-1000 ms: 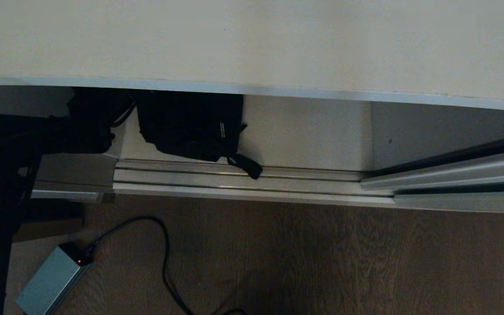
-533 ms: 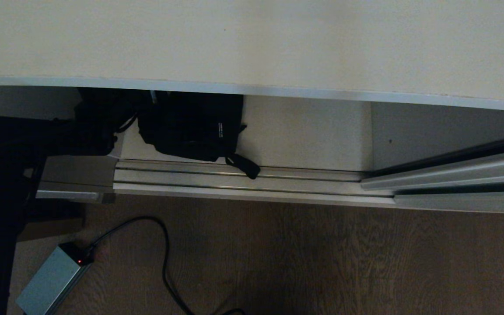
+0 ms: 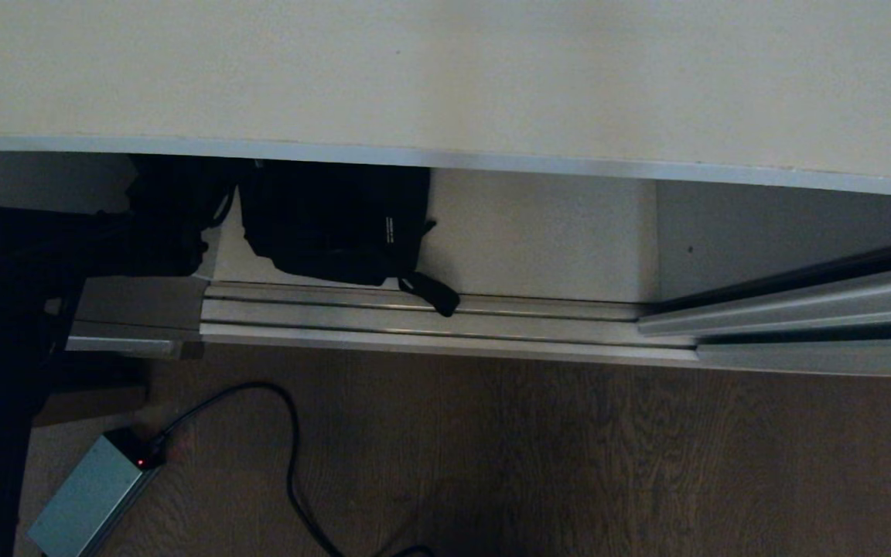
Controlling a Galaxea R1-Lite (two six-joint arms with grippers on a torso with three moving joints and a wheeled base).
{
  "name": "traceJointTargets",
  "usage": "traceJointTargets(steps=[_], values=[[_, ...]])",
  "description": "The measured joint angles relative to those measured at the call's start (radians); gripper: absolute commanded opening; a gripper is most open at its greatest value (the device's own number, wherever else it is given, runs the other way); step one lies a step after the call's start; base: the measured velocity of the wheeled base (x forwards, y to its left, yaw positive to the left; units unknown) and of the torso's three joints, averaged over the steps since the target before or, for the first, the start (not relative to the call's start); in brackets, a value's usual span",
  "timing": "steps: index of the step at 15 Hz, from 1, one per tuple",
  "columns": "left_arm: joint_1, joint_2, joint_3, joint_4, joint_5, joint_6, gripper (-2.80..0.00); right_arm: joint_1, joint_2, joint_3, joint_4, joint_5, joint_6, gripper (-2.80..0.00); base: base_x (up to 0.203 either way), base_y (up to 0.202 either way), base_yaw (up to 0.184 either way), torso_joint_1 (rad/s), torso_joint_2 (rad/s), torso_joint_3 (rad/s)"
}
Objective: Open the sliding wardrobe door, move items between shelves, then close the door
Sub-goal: Place the bag on the lower shelf
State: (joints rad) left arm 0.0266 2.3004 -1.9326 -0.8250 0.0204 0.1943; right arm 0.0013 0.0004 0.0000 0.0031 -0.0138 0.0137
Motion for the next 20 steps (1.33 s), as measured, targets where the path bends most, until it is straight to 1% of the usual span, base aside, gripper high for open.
traceJointTargets(steps=[2,6,11,20], values=[[-0.006,0.002,0.002,-0.005,-0.002,-0.026,0.0,0.0,0.0,0.0,0.0,0.0,0.0,-2.8,0.0,0.0,0.0,0.0,0.0,0.0],[-0.023,0.009,0.002,-0.005,-0.008,-0.135,0.0,0.0,0.0,0.0,0.0,0.0,0.0,-2.8,0.0,0.0,0.0,0.0,0.0,0.0],[-0.034,0.013,0.001,-0.009,-0.012,-0.131,0.0,0.0,0.0,0.0,0.0,0.0,0.0,-2.8,-0.019,0.0,0.0,0.0,0.0,0.0],[-0.034,-0.002,0.001,-0.038,-0.004,-0.117,0.0,0.0,0.0,0.0,0.0,0.0,-0.001,-2.8,-0.178,0.0,0.001,0.002,0.0,0.004]])
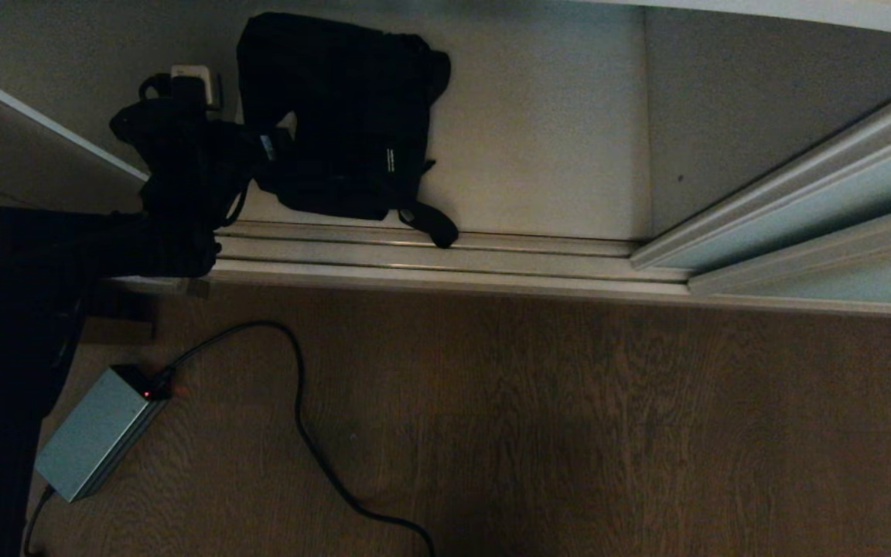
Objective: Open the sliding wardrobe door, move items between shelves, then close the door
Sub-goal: Place the bag on the lower shelf
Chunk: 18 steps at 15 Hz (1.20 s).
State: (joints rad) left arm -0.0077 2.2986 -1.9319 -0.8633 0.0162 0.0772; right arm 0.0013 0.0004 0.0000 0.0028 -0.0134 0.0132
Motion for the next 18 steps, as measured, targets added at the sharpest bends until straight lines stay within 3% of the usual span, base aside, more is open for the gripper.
traceJointTargets(steps=[2,3,11,18], values=[[-0.001,-0.002,0.001,-0.017,0.001,-0.001,0.0,0.0,0.0,0.0,0.0,0.0,0.001,-2.8,0.0,0.0,0.0,0.0,0.0,0.0],[-0.001,-0.003,0.002,-0.016,0.003,-0.004,-2.8,0.0,0.0,0.0,0.0,0.0,0.0,-2.8,0.0,0.0,0.0,0.0,0.0,0.0],[-0.007,-0.051,0.048,0.064,0.04,-0.059,-2.8,0.0,0.0,0.0,0.0,0.0,0.001,-2.8,0.0,0.0,0.0,0.0,0.0,0.0],[-0.03,-0.19,0.317,0.22,0.027,-0.064,-2.8,0.0,0.0,0.0,0.0,0.0,0.001,-2.8,0.0,0.0,0.0,0.0,0.0,0.0]])
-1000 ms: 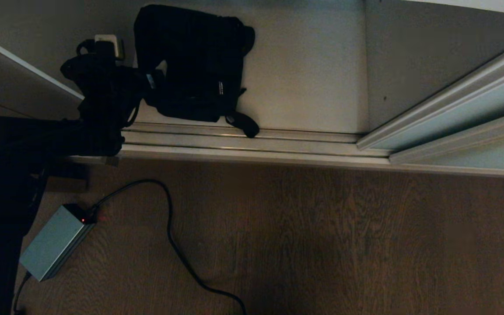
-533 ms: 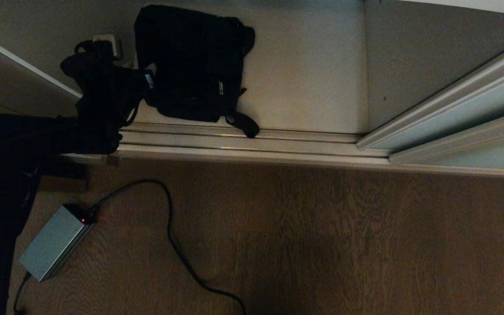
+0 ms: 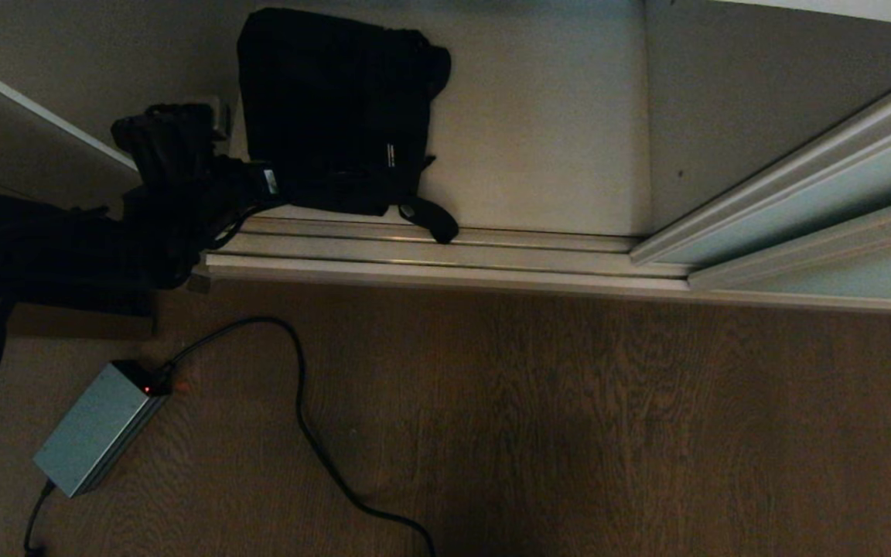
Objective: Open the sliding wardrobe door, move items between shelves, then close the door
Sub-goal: Place the bag on the lower shelf, then close the door
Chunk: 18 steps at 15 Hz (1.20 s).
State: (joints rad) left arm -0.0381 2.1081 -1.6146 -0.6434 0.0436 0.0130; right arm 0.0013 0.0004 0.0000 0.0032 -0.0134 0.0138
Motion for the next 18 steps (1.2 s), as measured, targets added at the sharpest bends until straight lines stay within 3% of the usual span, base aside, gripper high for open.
traceJointTargets(steps=[3,7,12,18], values=[[-0.013,-0.105,0.149,0.071,0.003,-0.042,-2.8,0.0,0.0,0.0,0.0,0.0,0.0,-2.8,0.0,0.0,0.0,0.0,0.0,0.0],[-0.013,-0.373,0.382,0.192,0.004,-0.07,-2.8,0.0,0.0,0.0,0.0,0.0,0.0,-2.8,0.0,0.0,0.0,0.0,0.0,0.0],[-0.01,-0.869,0.728,0.39,-0.033,-0.066,-2.8,0.0,0.0,0.0,0.0,0.0,0.0,-2.8,0.0,0.0,0.0,0.0,0.0,0.0],[0.041,-1.55,1.083,0.69,-0.113,0.02,-2.8,0.0,0.0,0.0,0.0,0.0,0.0,-2.8,0.0,0.0,0.0,0.0,0.0,0.0]])
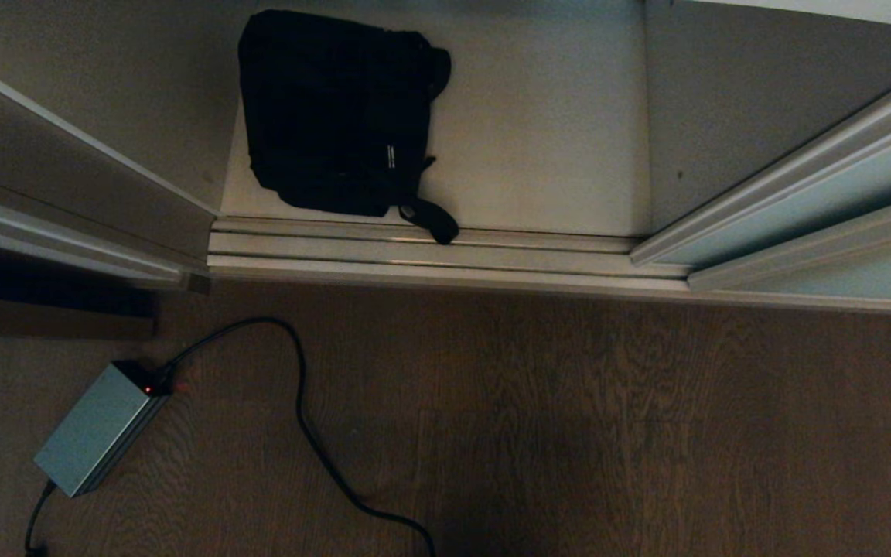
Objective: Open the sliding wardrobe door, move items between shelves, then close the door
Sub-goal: Close the door
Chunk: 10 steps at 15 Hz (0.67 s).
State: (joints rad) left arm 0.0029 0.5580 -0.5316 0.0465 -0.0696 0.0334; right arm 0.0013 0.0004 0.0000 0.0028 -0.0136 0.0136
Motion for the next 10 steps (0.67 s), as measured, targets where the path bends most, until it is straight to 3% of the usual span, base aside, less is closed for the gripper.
traceJointTargets(steps=[2,7,10], values=[[0.02,-0.176,0.151,0.047,-0.006,0.046,-2.8,0.0,0.0,0.0,0.0,0.0,0.0,-2.8,0.0,0.0,0.0,0.0,0.0,0.0],[0.025,-0.452,0.461,-0.048,0.007,0.107,-2.8,0.0,0.0,0.0,0.0,0.0,0.0,-2.8,0.0,0.0,0.0,0.0,0.0,0.0],[0.023,-0.531,0.52,-0.043,0.034,0.066,-2.8,0.0,0.0,0.0,0.0,0.0,0.0,-2.8,0.0,0.0,0.0,0.0,0.0,0.0]])
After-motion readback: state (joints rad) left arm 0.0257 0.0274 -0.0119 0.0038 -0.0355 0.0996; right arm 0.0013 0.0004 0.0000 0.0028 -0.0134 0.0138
